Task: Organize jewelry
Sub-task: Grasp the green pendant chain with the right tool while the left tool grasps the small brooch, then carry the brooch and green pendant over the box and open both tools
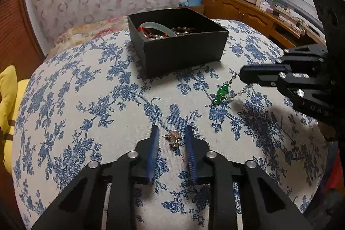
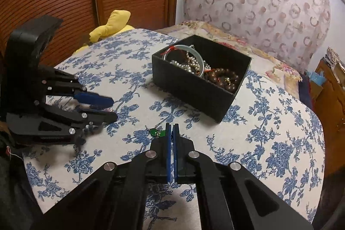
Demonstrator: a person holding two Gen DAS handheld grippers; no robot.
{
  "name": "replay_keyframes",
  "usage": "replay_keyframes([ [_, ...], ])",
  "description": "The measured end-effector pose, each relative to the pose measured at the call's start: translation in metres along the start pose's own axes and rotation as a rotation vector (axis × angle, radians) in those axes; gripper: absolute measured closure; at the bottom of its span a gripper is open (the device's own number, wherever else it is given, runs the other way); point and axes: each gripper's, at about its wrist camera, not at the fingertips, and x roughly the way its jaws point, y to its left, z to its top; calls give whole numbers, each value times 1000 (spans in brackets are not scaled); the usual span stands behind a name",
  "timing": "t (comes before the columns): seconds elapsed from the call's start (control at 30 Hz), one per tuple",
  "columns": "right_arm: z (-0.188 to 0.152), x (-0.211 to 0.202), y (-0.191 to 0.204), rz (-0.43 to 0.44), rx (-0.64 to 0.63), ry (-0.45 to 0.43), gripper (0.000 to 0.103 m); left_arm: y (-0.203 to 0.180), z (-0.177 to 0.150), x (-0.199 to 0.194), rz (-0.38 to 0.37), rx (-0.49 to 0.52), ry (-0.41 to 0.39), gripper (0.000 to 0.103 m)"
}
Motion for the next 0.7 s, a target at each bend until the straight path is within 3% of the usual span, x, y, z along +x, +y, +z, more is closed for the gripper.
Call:
replay_keyframes([
  [0.17,9,-18,-8,8,31,-54,101,1,-1,-1,-3,13,-13,91],
  [0.2,11,-22,-9,10,31,-62,101,1,-1,0,-14,13,-11,99],
  [0.7,43,-61,-9,-26,-5,-158,101,11,30,-38,-39,-27,-140,98],
])
